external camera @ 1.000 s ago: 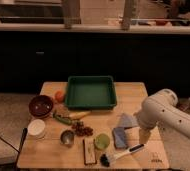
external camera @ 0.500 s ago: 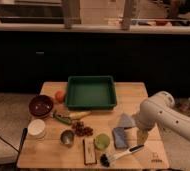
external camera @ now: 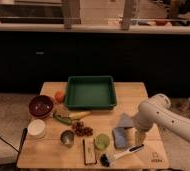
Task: Wipe tray with towel
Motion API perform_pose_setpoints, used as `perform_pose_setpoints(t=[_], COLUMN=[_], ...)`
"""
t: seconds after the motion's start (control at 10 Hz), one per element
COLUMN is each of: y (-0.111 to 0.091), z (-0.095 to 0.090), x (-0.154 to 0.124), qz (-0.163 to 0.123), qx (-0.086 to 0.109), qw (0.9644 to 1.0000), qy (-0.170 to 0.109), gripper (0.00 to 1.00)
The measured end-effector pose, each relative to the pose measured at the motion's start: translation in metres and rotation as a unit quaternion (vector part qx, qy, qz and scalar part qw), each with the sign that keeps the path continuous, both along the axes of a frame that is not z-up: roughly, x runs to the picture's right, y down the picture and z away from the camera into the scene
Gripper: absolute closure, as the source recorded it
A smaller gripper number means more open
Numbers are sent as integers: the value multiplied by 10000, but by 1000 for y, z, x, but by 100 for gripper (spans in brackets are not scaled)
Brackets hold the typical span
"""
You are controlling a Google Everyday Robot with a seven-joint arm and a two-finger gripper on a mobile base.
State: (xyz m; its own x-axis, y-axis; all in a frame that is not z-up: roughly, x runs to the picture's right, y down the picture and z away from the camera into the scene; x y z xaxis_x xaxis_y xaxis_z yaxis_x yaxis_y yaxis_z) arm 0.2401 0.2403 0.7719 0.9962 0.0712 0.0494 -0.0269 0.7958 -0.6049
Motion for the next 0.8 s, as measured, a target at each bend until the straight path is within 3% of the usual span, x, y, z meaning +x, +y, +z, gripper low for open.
perform_pose_setpoints(t=[0.5,0.8], y=[10,-5], z=[17,23], x=[-2,-3], qz=[99,-191], qx=[-104,33], qw=[9999,9997], qy=[9,-169], gripper=[20,20])
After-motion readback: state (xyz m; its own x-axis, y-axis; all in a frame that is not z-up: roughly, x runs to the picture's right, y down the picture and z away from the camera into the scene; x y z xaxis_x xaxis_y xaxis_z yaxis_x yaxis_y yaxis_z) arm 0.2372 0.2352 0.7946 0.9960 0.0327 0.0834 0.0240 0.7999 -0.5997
